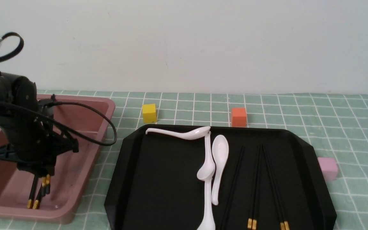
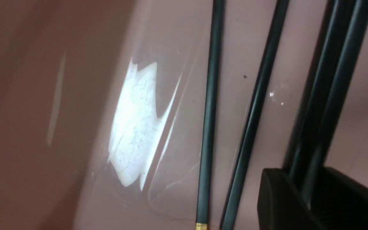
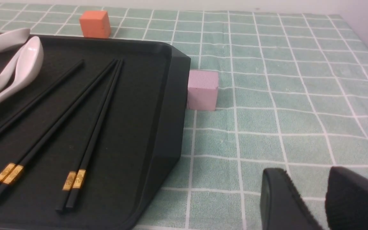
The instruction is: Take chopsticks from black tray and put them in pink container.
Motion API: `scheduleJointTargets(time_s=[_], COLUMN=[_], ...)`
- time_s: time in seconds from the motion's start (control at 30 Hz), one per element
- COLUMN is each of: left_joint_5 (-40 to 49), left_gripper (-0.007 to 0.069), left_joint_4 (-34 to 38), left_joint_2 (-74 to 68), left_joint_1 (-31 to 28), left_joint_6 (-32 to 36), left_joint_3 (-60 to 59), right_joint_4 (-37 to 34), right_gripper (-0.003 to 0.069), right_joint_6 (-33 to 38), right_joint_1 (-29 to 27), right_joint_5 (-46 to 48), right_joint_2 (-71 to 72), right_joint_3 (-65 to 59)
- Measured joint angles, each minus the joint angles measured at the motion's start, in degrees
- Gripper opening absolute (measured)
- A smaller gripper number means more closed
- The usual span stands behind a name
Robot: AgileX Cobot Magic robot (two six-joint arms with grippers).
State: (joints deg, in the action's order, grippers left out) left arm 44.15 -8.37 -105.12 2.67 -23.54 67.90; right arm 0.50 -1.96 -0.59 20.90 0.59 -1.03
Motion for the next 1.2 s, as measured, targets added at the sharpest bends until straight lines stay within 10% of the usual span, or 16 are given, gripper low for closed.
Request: scheduleJointTargets(time_s=[0.23, 0.53, 1.2], left_joint_5=[3.51, 11.79, 10.59], left_gripper=[0.0325, -0.0013, -0.0013], left_joint_4=[1.65, 8.92, 25.63], left_joint_2=[0.41, 13.03, 67.72], left_joint_1=[0.0, 0.0, 0.0], left_joint_6=[0.0, 7.16, 18.57], left_joint_3=[0.11, 0.01, -29.31], right_joint_4=[0.0, 0.0, 0.0], right_gripper=[0.024, 0.024, 0.024], right_joint_6=[0.0, 0.0, 0.0], right_joint_1=[0.0, 0.0, 0.0], right_joint_5=[0.0, 0.0, 0.0], right_joint_2=[0.0, 0.0, 0.0], right_joint_3=[0.0, 0.0, 0.0])
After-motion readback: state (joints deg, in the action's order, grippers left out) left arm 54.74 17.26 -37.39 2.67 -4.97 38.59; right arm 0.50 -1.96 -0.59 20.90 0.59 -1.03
